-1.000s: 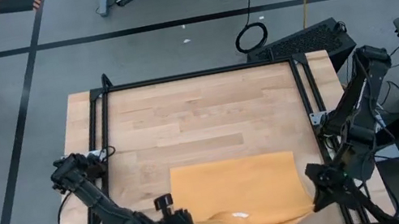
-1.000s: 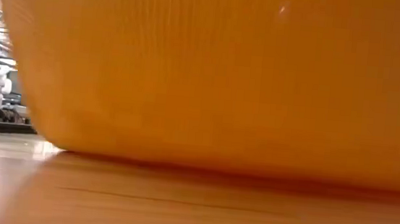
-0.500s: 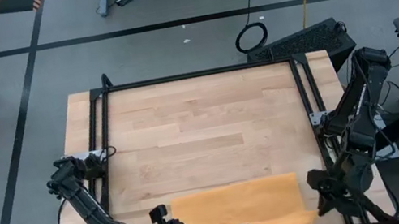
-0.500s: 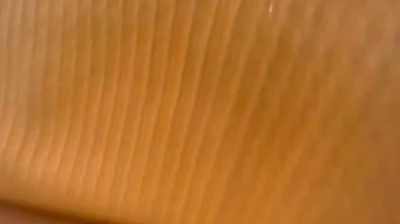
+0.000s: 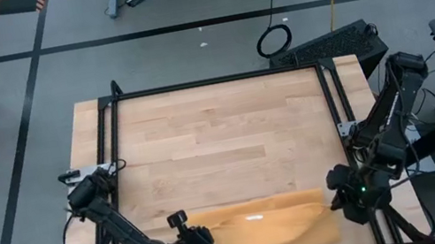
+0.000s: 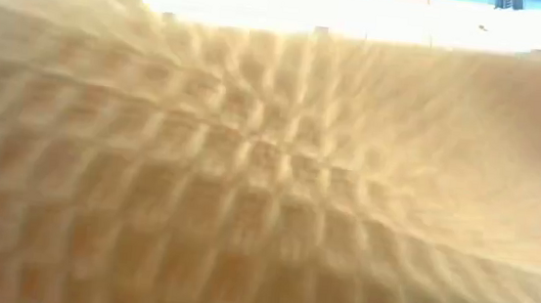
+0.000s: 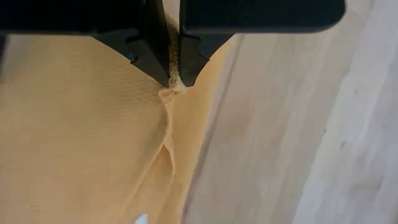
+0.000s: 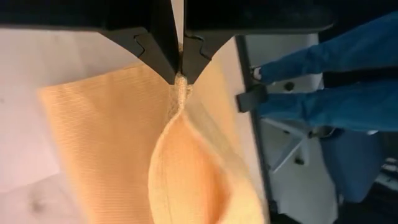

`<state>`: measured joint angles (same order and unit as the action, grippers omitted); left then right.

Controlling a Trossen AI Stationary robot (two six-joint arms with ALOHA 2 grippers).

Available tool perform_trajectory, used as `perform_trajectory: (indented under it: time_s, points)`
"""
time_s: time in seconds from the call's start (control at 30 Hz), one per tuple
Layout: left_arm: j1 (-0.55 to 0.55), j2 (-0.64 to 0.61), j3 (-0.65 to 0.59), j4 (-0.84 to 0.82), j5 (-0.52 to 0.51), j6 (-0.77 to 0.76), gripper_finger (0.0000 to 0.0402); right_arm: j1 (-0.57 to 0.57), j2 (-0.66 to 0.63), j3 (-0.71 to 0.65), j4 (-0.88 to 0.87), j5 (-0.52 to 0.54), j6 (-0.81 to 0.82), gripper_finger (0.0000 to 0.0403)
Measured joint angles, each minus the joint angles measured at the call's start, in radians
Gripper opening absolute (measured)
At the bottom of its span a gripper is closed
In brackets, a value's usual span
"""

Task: Roll towel
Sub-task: Roll the yellow towel

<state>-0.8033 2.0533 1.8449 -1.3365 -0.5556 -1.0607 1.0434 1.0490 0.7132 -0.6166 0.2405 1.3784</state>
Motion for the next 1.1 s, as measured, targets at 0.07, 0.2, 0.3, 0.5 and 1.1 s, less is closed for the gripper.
perform_trajectory:
  time_s: [0.07, 0.2, 0.3, 0.5, 1.1]
  points:
    - [0.008, 0.000, -0.015, -0.008, -0.004, 0.000, 0.0015, -0.012, 0.004, 0.000, -0.016, 0.000, 0.006, 0.0000]
    - [0.028, 0.000, -0.021, -0.014, -0.025, 0.005, 0.0015, -0.036, 0.023, 0.000, -0.034, -0.001, -0.003, 0.0000]
    - [0.040, 0.000, -0.022, 0.003, -0.023, 0.025, 0.0015, -0.050, 0.039, 0.000, -0.033, -0.004, -0.008, 0.0000]
    - [0.037, 0.000, -0.022, 0.020, -0.006, 0.022, 0.0015, -0.068, 0.064, 0.000, -0.032, -0.008, -0.009, 0.0000]
    - [0.031, 0.010, -0.022, -0.044, -0.016, 0.045, 0.0015, -0.069, 0.099, 0.000, -0.042, -0.008, 0.039, 0.0000]
